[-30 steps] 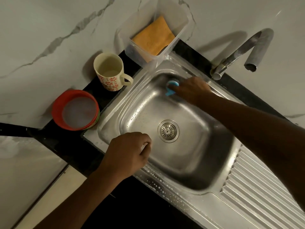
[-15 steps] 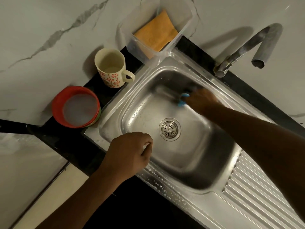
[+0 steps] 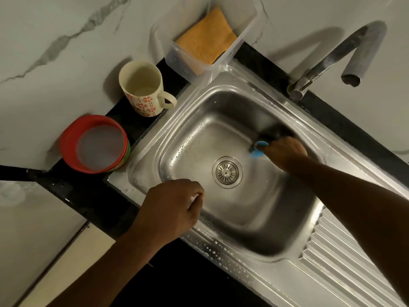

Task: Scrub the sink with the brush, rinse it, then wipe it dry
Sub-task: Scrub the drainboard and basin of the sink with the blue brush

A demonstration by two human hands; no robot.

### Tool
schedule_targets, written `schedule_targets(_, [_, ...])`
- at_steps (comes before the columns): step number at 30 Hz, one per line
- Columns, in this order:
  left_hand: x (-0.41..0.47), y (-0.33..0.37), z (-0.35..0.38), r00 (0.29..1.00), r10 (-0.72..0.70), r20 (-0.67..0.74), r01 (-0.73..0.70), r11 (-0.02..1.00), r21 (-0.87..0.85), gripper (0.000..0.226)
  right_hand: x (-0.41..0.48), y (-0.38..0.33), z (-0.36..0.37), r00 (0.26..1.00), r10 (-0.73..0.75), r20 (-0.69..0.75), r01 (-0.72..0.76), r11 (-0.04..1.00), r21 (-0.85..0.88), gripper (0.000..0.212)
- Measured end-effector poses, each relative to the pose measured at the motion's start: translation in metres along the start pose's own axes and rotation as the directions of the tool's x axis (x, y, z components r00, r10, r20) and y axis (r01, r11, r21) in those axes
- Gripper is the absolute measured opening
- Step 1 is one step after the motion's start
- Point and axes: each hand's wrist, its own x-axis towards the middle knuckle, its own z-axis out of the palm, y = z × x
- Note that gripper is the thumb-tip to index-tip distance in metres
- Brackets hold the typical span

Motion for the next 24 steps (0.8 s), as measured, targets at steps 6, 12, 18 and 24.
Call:
schedule_targets(6, [0.0,-0.003,0.003,1.0,0.009,0.012,-0.009,1.0,0.008,0.014,0.054,-0.048,-0.049,0.969,0.069,-0.237,-0.017,0.976,0.218,0.035])
schedule_targets(12, [-0.004,-0.007,0.006,1.0,-0.007,0.03,0.006,1.0,0.012,0.014,0.069,-0.078,-0.045,0.937,0.207,-0.282,-0.092,0.923,0.373,0.055])
schedule_targets(18, [-0.003,0.001,0.01,0.999,-0.023,0.037,0.024,0.999,-0.033,0.013,0.002,-0.046,0.025,0.891,0.444,-0.096,-0.33,0.777,0.535,0.059])
schedule_targets(24, [0.0,0.002,0.01,0.998,-0.017,0.057,0.019,0.999,-0.036,0.008,-0.004,-0.054,0.026,0.85,0.523,-0.061,-0.386,0.698,0.604,0.057])
